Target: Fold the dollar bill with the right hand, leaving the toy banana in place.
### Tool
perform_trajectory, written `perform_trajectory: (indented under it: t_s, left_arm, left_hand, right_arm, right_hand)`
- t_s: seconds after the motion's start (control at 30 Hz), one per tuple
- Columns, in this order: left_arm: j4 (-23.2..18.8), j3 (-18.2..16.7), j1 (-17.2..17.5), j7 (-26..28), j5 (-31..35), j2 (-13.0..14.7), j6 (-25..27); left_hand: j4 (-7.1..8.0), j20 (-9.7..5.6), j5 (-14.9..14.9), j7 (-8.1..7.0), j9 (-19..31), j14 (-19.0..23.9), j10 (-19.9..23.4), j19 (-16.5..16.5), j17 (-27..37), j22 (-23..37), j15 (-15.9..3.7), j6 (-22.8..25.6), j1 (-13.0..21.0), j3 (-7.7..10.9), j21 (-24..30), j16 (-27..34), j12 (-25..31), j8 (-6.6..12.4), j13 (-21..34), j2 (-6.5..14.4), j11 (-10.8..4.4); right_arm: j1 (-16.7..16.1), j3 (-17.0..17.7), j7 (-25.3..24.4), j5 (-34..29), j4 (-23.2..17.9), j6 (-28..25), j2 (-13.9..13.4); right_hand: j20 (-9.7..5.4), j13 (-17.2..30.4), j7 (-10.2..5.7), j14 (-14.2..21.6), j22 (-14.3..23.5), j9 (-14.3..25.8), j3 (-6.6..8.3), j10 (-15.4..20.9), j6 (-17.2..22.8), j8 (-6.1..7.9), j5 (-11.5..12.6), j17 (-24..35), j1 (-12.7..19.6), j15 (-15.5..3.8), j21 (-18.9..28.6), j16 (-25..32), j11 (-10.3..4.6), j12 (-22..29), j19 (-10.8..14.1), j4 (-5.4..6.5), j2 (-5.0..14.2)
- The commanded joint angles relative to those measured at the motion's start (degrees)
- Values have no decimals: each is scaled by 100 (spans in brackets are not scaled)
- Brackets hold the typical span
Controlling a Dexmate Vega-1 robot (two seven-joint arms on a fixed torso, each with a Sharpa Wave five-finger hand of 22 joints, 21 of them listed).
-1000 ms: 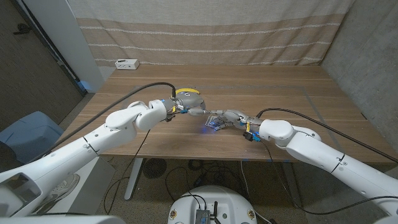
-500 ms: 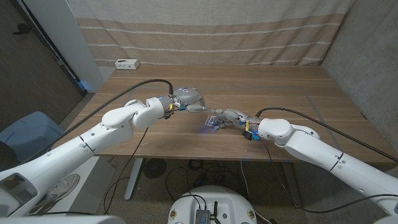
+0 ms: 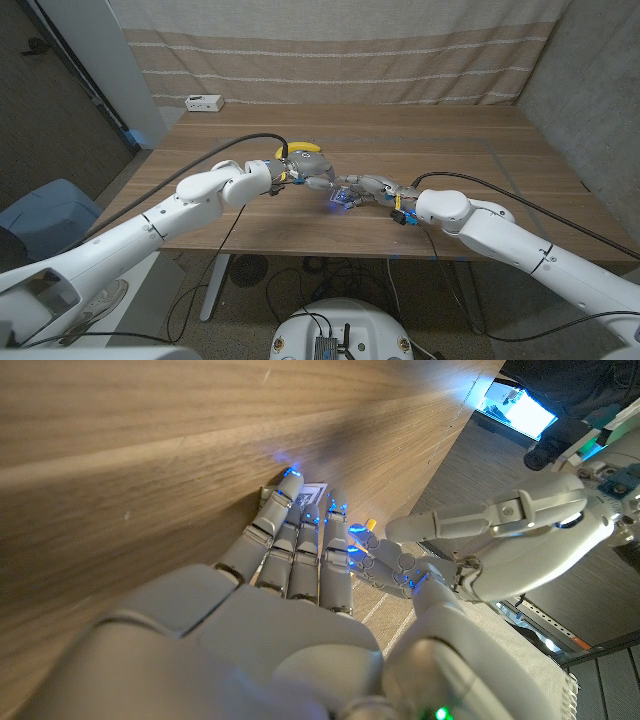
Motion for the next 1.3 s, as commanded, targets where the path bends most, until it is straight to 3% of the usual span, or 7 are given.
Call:
perform_trajectory:
  t_s: [0.03, 0.57, 0.77, 1.3]
  left_arm:
    - [261, 287, -244, -316, 223, -183, -36]
    - [541, 522, -455, -480, 200, -349, -224]
    - [557, 573, -475, -563, 217, -381, -182]
    - [729, 776, -632, -1055, 159, -510, 4]
  left_hand:
    - [2, -8, 2, -7, 5, -60, -46, -11, -2, 4, -141, -64, -53, -35, -26, -29, -40, -13, 8, -4, -30]
    - [23, -6, 20, -124, -11, -397, -291, -100, -14, -5, -184, -369, -181, -55, -93, -44, -133, -32, -27, 8, -166]
    - [28, 55, 28, -222, -19, -544, -528, -177, -10, -6, -95, -662, -240, -56, -143, -30, -195, -63, -44, 22, -266]
    - [157, 128, 30, -180, -26, -702, -698, -353, 30, -2, 90, -818, -475, -153, -236, 17, -196, -30, -58, 9, -285]
  right_arm:
    - [4, 31, 55, 39, 55, 77, -27]
    - [11, 60, 90, 85, 112, 111, -33]
    - [22, 67, 92, 88, 133, 115, -32]
    - [32, 120, 98, 143, 153, 152, -36]
  right_hand:
    - [31, 22, 60, 18, 19, 22, 15, 31, -20, 28, 48, 13, -59, 16, -10, -5, 12, 24, 26, 51, -23]
    - [26, 22, 61, 26, 19, 20, 16, 46, 2, 41, 57, 1, -69, 10, -23, -12, 13, 34, 38, 50, -31]
    - [22, 22, 63, 29, 19, 20, 17, 50, 1, 42, 59, -3, -71, 5, -27, -13, 19, 36, 41, 49, -34]
    - [20, 21, 62, 36, 19, 19, 29, 51, 8, 46, 67, -15, -61, 10, -41, -20, 21, 39, 48, 37, -33]
